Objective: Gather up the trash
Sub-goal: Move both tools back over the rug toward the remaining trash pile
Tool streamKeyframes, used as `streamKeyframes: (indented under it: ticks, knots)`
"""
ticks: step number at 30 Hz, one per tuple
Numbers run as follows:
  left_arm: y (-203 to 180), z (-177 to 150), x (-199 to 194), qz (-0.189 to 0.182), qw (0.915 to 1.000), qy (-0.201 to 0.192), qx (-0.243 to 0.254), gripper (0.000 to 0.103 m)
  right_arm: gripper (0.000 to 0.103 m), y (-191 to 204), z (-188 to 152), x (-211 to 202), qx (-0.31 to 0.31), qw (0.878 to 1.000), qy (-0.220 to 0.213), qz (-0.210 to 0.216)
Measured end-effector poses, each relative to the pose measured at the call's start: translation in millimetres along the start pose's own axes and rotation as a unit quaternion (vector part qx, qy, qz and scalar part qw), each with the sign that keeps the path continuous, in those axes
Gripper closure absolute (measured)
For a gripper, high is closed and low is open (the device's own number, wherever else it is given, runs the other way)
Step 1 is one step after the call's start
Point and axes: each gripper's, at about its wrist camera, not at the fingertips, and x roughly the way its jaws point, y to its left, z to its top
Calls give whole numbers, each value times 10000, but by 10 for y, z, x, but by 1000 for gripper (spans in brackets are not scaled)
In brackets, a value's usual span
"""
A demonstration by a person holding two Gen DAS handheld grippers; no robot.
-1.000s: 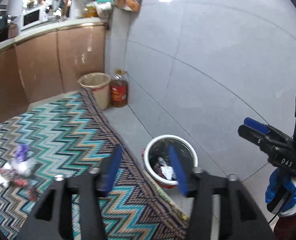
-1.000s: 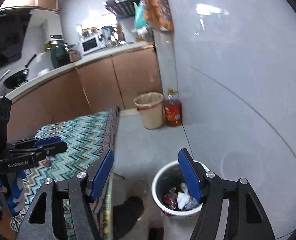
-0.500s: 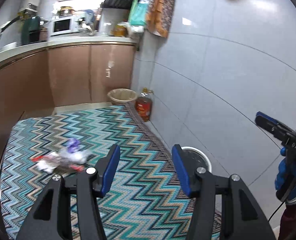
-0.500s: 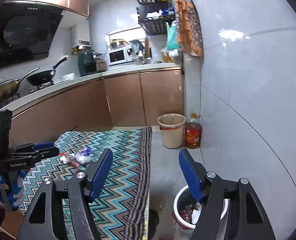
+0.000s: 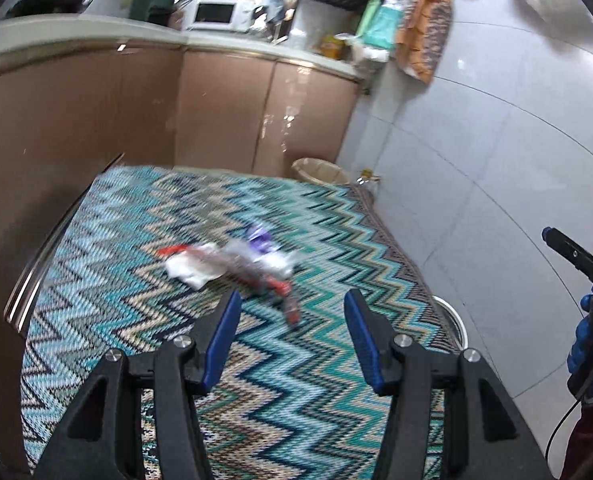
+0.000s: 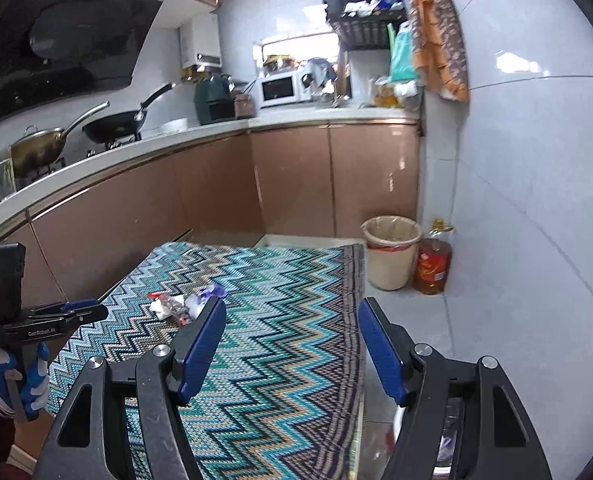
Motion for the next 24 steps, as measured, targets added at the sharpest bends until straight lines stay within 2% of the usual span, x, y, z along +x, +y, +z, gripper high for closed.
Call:
streamKeyframes:
  ticks: [11,18,24]
  knots:
    - [322,-8,896,-137,9945,756,-711,51,37,153,-76,1048,-21,9951,788,604]
    - [461,82,1334,-244,9882,920,-1200,52,37,280,-163,1710,-54,9871,1270,975]
    - [648,141,1599,-447,9779,1035,-1763,52,37,410,-206,2117,-142,9798,1549,1256]
